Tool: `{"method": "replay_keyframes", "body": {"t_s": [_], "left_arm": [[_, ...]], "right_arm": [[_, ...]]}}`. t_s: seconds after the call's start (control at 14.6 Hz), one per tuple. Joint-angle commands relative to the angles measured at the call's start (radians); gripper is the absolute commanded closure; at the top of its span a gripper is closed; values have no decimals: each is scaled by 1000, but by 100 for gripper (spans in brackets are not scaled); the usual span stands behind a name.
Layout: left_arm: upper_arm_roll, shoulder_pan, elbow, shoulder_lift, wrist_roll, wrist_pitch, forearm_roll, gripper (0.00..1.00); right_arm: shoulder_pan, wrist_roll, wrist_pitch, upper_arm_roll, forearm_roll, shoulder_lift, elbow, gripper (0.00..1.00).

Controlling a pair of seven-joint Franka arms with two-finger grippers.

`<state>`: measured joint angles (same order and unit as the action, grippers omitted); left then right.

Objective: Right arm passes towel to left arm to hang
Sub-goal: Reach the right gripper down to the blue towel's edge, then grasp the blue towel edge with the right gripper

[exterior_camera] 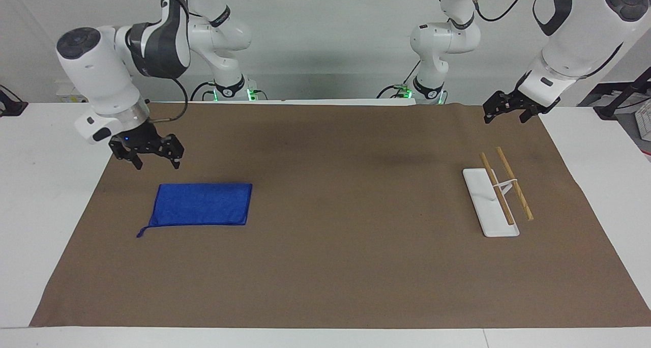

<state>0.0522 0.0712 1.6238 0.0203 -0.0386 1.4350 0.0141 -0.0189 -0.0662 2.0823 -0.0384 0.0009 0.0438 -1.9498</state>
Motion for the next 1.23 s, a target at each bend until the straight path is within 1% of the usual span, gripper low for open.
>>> {"method": "replay_keyframes", "body": {"t_s": [0.0, 0.14, 0.34, 0.48, 0.68, 0.82, 1.03, 1.16], "left_arm": [[12, -10, -1, 6, -7, -2, 7, 0], [12, -8, -1, 6, -7, -5, 7, 0], [12, -8, 1, 6, -9, -7, 7, 0], [12, -8, 1, 6, -10, -7, 7, 0], [11, -8, 1, 6, -10, -8, 7, 0], [11, -8, 2, 7, -10, -8, 7, 0], [11, -8, 2, 7, -10, -8, 7, 0], [11, -8, 2, 7, -10, -8, 9, 0]], "right_arm": [[-9, 19, 126, 14, 10, 46, -72, 0], [-7, 19, 169, 14, 10, 79, -101, 0], [-9, 6, 203, 14, 10, 90, -182, 0], [-9, 2, 264, 12, 8, 106, -211, 0], [-9, -46, 278, 12, 8, 149, -216, 0], [-9, -55, 327, 12, 8, 163, -218, 0], [-9, -63, 355, 12, 8, 177, -216, 6], [-9, -87, 373, 12, 8, 194, -218, 6]]}}
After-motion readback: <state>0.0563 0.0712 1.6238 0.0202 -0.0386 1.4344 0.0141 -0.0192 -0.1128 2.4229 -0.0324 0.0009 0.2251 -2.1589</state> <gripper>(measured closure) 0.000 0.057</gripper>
